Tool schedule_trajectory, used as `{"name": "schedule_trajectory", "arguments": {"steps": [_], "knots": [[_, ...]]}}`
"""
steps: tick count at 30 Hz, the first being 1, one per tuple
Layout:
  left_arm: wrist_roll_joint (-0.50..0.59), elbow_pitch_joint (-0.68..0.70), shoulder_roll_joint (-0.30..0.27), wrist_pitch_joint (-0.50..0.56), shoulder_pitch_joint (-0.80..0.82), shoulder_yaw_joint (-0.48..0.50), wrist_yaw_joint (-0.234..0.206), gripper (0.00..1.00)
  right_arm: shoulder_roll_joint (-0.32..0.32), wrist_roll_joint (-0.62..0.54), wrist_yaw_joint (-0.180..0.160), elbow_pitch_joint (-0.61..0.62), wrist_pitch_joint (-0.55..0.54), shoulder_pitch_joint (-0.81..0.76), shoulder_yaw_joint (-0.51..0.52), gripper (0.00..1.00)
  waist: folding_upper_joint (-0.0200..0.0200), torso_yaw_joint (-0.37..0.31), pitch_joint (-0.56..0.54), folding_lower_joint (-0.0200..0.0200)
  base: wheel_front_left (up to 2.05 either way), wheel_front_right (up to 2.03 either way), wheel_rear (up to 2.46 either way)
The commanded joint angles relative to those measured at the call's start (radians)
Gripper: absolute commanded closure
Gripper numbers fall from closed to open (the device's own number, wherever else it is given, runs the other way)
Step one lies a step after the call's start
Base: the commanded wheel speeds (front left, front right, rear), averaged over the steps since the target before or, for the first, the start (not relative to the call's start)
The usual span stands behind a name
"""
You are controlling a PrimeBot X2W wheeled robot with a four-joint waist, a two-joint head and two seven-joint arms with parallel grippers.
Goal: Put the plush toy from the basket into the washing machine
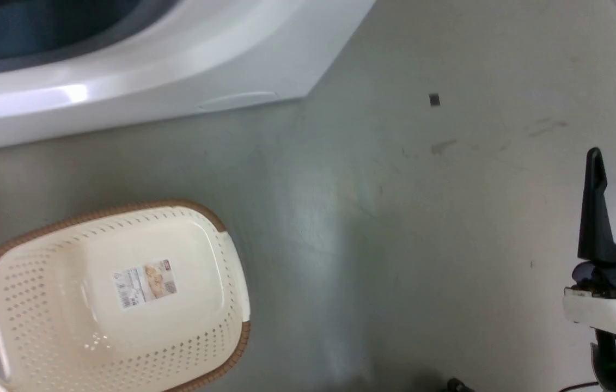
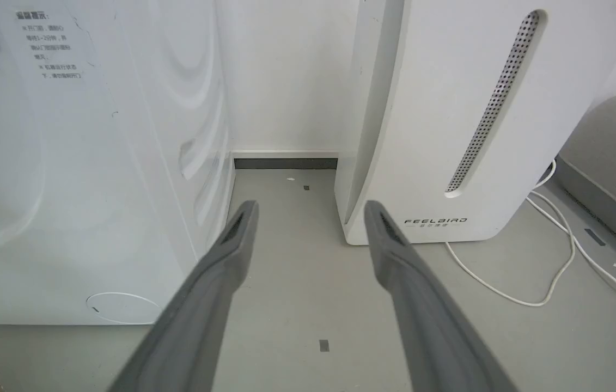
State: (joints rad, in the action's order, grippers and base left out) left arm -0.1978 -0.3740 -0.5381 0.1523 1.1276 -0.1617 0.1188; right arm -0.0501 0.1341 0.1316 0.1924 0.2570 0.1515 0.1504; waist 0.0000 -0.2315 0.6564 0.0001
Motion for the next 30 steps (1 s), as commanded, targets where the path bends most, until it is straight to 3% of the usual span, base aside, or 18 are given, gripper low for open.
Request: {"name": "schedule_trajectory", "arguments": {"steps": [1, 11, 16, 21, 22, 23, 30], "knots": [[0.016, -0.051, -0.031, 0.036, 0.081, -0.024, 0.006, 1.0, 0.0, 0.018, -0.001, 0.01, 0.005, 0.025, -0.003, 0.0, 0.0, -0.045, 0.1, -0.0001, 0.0, 0.0, 0.0], [0.03, -0.335, -0.079, 0.206, 0.392, -0.12, 0.011, 1.0, 0.0, 0.062, -0.001, 0.033, 0.005, 0.045, -0.064, 0.0, 0.0, -0.087, 0.206, -0.0001, 0.0, 0.0, 0.0], [0.012, -0.477, -0.057, 0.31, 0.471, -0.123, -0.001, 1.0, 0.0, 0.072, -0.001, 0.025, 0.005, 0.048, -0.081, 0.0, 0.0, -0.094, 0.232, -0.0001, 0.0, 0.0, 0.0], [0.001, -0.527, -0.049, 0.328, 0.48, -0.134, 0.001, 1.0, 0.0, 0.074, -0.001, 0.015, 0.005, 0.06, -0.082, 0.0, 0.0, -0.093, 0.225, -0.0001, 0.0, 0.0, 0.0], [-0.001, -0.532, -0.048, 0.319, 0.479, -0.137, 0.002, 0.6, 0.0, 0.074, -0.001, 0.014, 0.005, 0.063, -0.081, 0.0, 0.0, -0.092, 0.221, -0.0001, 0.0, 0.0, 0.0], [-0.001, -0.538, -0.048, 0.309, 0.478, -0.139, 0.002, 0.0, 0.0, 0.073, -0.001, 0.012, 0.005, 0.065, -0.077, 0.0, 0.0, -0.09, 0.216, -0.0001, 0.0, 0.0, 0.0], [-0.023, -0.593, -0.017, 0.187, 0.411, -0.153, 0.005, 0.0, 0.0, 0.042, -0.001, 0.001, 0.005, 0.066, -0.038, 0.0, 0.0, -0.045, 0.127, -0.0001, 0.0, 0.0, 0.0]]}}
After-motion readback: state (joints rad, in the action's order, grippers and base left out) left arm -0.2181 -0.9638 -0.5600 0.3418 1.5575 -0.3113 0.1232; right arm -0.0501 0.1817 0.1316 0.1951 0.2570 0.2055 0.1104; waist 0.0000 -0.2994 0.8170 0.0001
